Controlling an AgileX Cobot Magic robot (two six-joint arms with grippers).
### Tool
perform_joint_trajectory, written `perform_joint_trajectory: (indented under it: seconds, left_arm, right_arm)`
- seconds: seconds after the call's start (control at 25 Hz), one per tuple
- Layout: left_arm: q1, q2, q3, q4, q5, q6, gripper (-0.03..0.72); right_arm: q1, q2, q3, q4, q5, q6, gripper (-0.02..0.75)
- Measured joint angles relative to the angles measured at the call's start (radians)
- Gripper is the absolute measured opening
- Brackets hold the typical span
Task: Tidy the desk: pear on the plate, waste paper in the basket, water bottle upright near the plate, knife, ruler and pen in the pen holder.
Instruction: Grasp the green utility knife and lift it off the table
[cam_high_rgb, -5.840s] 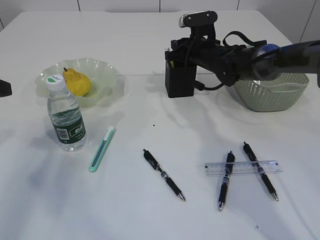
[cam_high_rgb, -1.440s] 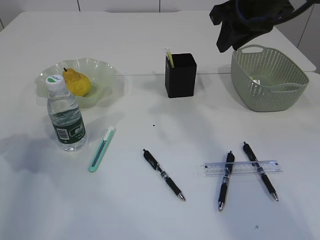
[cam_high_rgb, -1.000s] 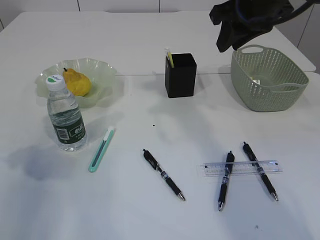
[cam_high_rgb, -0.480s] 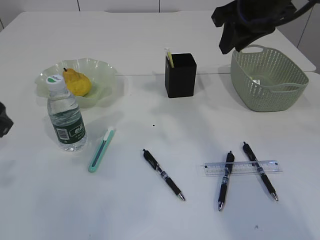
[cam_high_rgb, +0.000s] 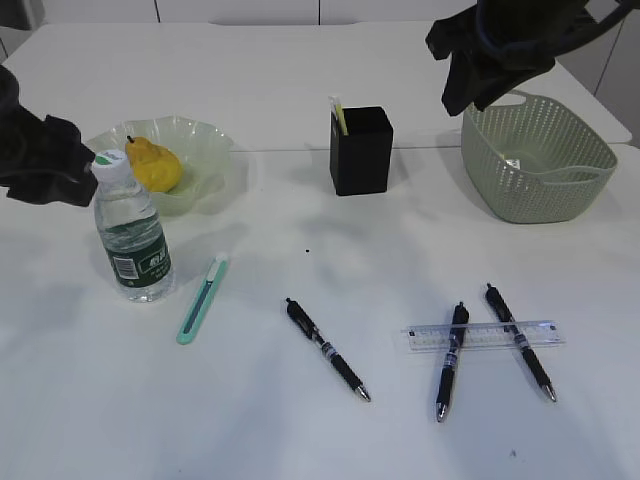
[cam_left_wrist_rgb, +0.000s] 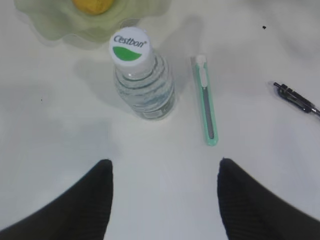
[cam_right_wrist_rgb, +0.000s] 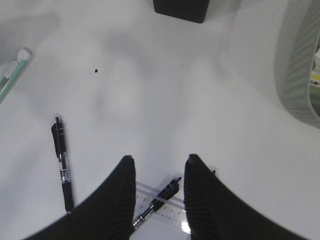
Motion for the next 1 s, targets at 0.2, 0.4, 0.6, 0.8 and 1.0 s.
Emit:
perform_joint_trajectory:
  seconds: [0.2, 0.4, 0.6, 0.8, 1.0]
  left_arm:
    - [-0.052, 0.025, -0.017, -0.019, 0.041, -0.002, 0.467]
    - [-0.144, 0.042, -0.018, -0.046, 0.041, -0.068, 0.467]
    - [-0.162, 0.1, -0.018, -0.049, 0.042, -0.156, 0.467]
    - [-0.167, 0.152, -0.018, -0.051, 0.042, -0.22, 0.467]
    - [-0.167, 0.24, -0.02, -0.051, 0.033, -0.253, 0.467]
  right_arm:
    - [0.0, 0.0, 0.0, 0.0, 0.009, 0.0, 0.253]
    - [0.0, 0.0, 0.0, 0.0, 0.011, 0.004, 0.253]
    - [0.0, 0.0, 0.0, 0.0, 0.013, 0.008, 0.253]
    - [0.0, 0.0, 0.0, 0.0, 0.014, 0.008, 0.271]
    - [0.0, 0.0, 0.0, 0.0, 0.014, 0.008, 0.261]
